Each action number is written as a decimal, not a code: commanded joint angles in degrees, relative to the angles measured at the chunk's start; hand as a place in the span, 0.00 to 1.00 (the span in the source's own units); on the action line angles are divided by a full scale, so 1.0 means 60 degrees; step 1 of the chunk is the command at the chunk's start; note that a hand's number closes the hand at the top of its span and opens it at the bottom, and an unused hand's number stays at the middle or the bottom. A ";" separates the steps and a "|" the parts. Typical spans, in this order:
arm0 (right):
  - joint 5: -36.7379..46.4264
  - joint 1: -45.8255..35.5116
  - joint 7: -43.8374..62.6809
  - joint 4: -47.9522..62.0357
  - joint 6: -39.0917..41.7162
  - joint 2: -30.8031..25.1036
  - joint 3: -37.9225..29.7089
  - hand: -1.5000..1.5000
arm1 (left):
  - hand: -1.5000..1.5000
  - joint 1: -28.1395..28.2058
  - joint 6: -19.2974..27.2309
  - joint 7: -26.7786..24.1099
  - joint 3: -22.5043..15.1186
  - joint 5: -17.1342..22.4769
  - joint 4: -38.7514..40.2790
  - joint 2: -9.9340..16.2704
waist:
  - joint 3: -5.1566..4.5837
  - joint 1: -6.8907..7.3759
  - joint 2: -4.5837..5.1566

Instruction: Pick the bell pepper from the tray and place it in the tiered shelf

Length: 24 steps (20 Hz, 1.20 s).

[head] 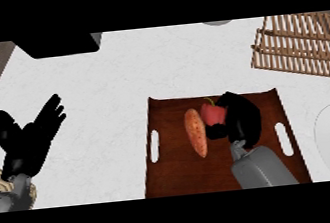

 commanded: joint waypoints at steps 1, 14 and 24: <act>-0.1783 0.0083 -0.1948 -0.0804 0.1289 -0.0659 0.0200 1.00 | 0.50 0.0740 0.0120 -0.0293 -0.0106 0.0195 0.0785 -0.0642 | -0.0456 -0.0034 0.0183; -0.4035 -0.0651 -0.1957 -0.5698 0.3828 -0.3665 -0.2554 1.00 | 0.50 0.1361 0.0372 -0.0505 0.0141 0.0169 0.0532 -0.0617 | -0.0500 -0.0566 0.0002; -0.5880 -0.2815 -0.0384 -0.5385 0.5358 -0.5334 -0.5482 1.00 | 0.50 0.1135 -0.0071 -0.0454 0.0230 0.0357 0.0664 -0.0343 | -0.0493 -0.0144 0.0142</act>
